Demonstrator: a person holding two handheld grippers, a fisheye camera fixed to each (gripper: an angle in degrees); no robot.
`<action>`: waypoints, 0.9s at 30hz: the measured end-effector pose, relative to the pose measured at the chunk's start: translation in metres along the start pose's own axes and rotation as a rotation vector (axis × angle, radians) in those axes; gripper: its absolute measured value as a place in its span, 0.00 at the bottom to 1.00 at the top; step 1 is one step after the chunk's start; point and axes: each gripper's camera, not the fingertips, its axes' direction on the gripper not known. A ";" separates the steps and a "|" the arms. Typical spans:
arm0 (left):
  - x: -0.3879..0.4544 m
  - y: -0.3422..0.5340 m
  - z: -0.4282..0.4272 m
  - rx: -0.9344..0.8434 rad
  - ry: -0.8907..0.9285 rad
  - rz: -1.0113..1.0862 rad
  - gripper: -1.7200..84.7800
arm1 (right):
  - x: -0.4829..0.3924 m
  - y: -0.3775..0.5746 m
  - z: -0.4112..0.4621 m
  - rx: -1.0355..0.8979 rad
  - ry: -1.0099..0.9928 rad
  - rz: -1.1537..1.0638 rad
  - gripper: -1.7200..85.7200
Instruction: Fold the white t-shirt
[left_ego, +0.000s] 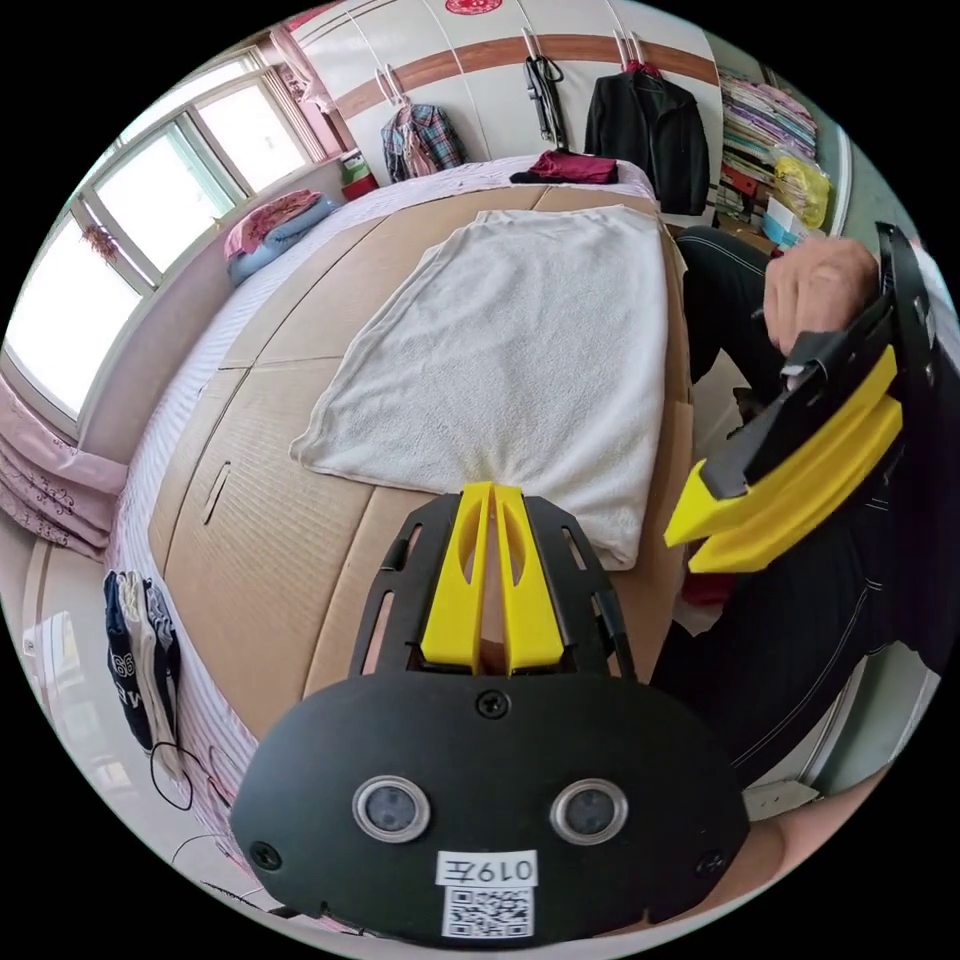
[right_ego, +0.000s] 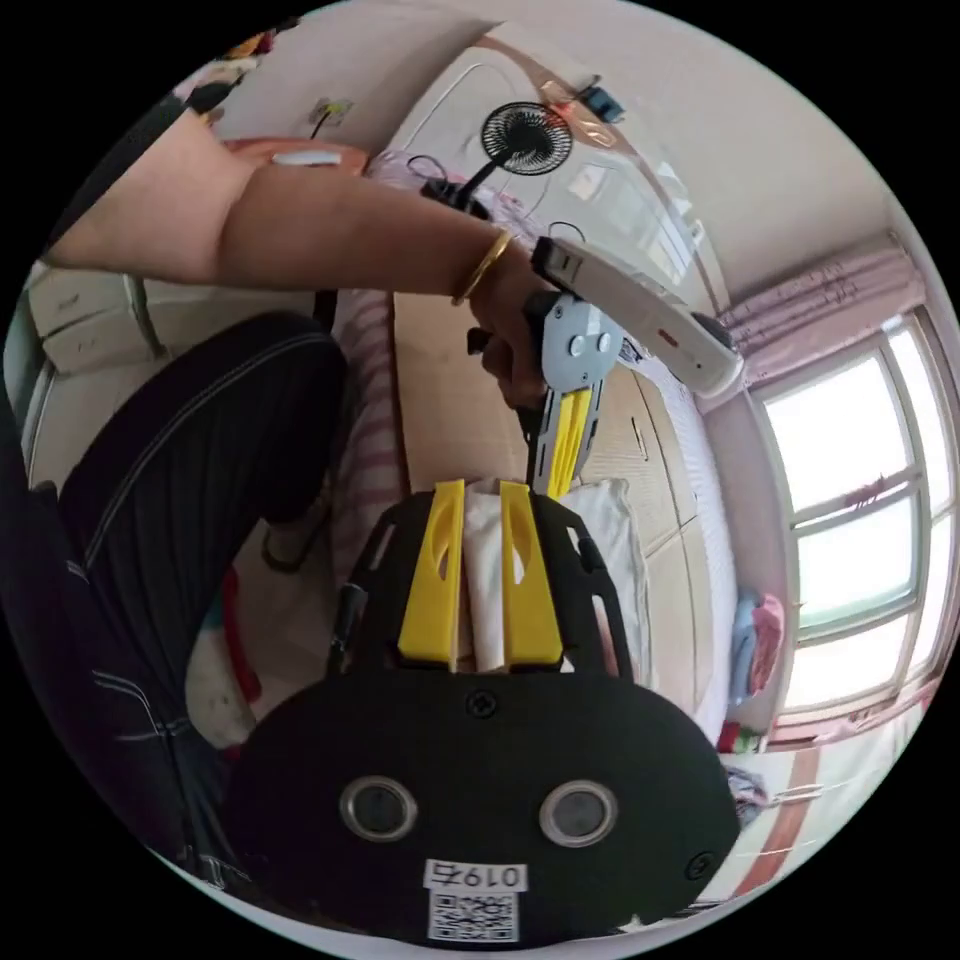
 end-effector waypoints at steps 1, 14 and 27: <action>0.000 0.003 -0.001 -0.001 -0.004 -0.009 0.03 | 0.007 -0.001 0.004 -0.020 0.018 -0.036 0.09; 0.039 0.136 -0.035 0.294 0.230 -0.525 0.11 | 0.262 -0.003 0.103 0.089 -0.678 0.184 0.12; 0.054 0.165 0.002 0.294 0.218 -0.677 0.09 | 0.359 -0.040 0.197 -0.035 -0.800 0.200 0.13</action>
